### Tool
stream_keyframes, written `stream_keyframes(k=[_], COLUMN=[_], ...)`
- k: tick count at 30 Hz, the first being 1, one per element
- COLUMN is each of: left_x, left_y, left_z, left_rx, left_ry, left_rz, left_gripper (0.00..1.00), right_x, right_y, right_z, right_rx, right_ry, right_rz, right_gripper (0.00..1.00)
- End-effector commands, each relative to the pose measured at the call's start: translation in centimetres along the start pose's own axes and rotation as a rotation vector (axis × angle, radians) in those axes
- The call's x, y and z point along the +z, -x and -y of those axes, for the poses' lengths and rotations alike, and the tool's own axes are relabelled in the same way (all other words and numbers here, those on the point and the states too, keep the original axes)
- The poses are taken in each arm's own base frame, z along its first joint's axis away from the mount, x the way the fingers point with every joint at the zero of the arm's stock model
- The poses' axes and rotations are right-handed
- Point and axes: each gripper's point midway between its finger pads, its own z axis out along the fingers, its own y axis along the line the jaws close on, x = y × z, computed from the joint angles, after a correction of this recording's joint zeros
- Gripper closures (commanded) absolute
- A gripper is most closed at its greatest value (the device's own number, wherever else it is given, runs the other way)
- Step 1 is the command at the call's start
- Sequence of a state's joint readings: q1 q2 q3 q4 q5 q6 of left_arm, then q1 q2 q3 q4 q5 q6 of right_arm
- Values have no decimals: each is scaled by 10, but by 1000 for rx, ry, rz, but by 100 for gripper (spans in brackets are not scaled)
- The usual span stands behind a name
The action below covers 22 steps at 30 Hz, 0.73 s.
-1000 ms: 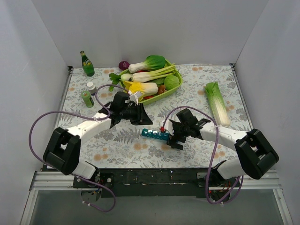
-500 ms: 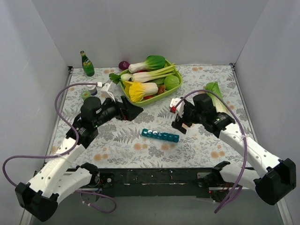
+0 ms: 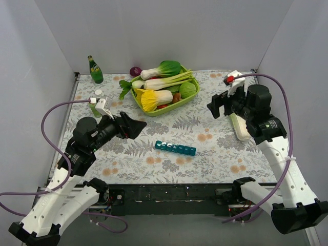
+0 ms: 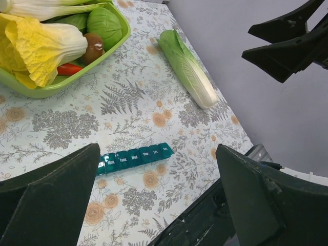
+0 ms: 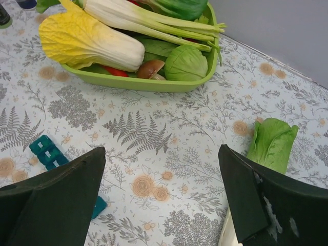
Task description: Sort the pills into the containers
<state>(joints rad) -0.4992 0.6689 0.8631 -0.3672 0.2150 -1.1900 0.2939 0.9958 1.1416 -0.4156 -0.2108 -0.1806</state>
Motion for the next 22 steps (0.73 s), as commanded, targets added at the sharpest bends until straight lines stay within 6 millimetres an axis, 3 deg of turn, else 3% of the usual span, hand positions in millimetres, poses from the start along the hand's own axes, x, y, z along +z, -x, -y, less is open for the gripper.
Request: stream_keyframes(k=[1,6,22], left_x=[-11,-12,-17], left_y=[11,11,7], left_z=[2,4,-1], left_rx=[11,3,15], left_ry=[19,15,37], left_rz=[27,30,17], left_gripper=[2,2,2], right_x=[-20,-30,-31], right_y=[23,16,-9], right_z=[8,14,19], right_rx=[82,106,156], right_ry=[-42,-53,-40], right_rz=[71,76,48], right_gripper=[2,2,2])
